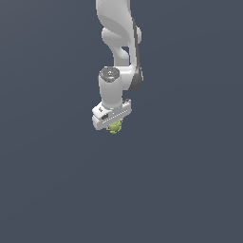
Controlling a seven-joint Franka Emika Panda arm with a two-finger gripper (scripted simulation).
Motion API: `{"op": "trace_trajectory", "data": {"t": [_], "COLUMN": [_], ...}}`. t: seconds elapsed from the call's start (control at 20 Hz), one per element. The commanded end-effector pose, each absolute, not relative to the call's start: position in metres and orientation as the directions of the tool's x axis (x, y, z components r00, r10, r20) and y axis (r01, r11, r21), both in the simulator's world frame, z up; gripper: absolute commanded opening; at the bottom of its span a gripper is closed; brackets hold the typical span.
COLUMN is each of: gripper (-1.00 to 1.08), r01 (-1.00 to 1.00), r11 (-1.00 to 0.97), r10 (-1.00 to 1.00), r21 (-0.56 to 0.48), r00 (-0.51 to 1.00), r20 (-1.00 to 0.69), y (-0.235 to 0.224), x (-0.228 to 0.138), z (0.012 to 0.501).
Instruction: Pick up the object and move it to a goal position.
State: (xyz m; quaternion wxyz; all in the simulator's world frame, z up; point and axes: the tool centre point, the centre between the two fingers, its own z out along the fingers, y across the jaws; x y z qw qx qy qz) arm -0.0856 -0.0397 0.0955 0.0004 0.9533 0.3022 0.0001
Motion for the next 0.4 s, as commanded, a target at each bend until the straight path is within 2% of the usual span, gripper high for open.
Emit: {"op": "trace_trajectory", "data": {"t": [0.0,0.35], "gripper": [-1.00,-1.00], "r01": [0.577,0.577], "r11": [-0.817,-0.817], "r10": [0.577,0.577], "r21": [0.000,0.000], "r00": [0.817,0.817], "r20": [0.000,0.000], "y": [-0.050,-0.060], "x": [-0.092,-0.097], "z": [0.102,0.108]}}
